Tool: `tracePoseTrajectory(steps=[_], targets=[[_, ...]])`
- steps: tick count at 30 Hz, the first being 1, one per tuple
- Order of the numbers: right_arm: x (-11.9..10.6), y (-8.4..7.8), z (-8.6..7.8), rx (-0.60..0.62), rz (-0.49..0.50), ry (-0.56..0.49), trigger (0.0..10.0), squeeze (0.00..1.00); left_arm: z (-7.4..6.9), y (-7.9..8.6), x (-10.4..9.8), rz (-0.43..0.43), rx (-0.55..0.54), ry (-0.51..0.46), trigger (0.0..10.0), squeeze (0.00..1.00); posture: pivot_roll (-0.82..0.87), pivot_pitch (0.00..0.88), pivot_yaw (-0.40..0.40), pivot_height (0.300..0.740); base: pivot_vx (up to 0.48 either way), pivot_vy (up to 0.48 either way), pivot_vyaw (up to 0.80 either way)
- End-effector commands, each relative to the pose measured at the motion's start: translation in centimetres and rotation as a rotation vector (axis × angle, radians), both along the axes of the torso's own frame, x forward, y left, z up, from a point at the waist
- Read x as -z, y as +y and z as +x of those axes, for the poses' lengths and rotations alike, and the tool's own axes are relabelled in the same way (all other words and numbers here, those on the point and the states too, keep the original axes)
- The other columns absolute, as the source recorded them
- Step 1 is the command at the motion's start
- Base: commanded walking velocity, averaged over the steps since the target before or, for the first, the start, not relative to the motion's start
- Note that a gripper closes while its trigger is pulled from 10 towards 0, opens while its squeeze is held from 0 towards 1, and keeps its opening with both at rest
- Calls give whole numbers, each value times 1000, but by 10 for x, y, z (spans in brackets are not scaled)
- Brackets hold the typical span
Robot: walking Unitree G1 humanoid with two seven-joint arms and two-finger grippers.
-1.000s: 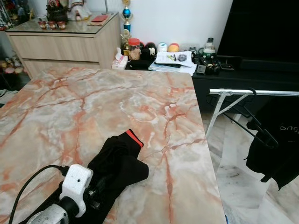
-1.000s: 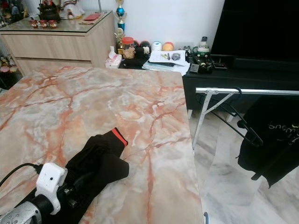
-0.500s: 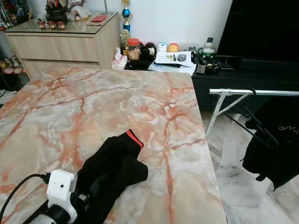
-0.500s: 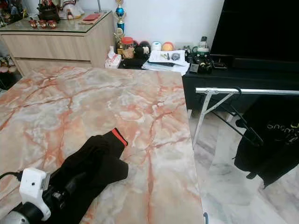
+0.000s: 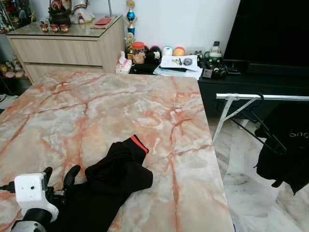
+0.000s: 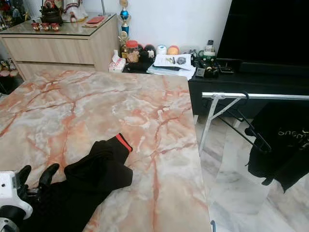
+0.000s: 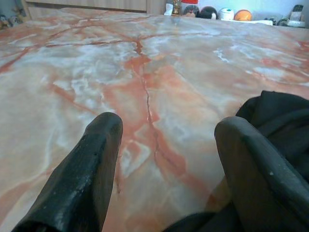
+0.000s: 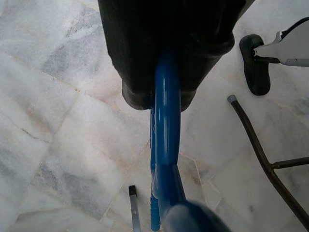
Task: Hang hanger
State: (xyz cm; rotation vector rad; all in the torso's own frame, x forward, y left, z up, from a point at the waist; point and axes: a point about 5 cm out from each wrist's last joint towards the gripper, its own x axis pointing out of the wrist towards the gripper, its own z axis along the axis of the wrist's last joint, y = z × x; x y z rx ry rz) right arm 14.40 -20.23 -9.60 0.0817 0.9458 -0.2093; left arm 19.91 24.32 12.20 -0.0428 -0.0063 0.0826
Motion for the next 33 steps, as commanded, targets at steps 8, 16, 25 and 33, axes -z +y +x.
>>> tracePoseTrajectory(steps=[8, 16, 25, 33], targets=[[0, 5, 1, -7, 11, -5, 10000, 0, 9, 9, 0, 222, -13, -1, 10000, 0, 237, 37, 5, 740, 0, 0, 0], [0, 6, 1, -8, 9, -3, 10000, 0, 17, 10, -2, 114, -5, -23, 10000, 0, 233, 48, 4, 740, 0, 0, 0], [0, 4, 1, -22, -2, 1, 10000, 0, 19, -2, 7, 81, 31, -11, 10000, 0, 230, 56, -1, 740, 0, 0, 0], [0, 5, 1, -42, -8, 3, 10000, 0, 18, -6, 11, 74, 48, 2, 10000, 0, 233, 61, 3, 740, 0, 0, 171]])
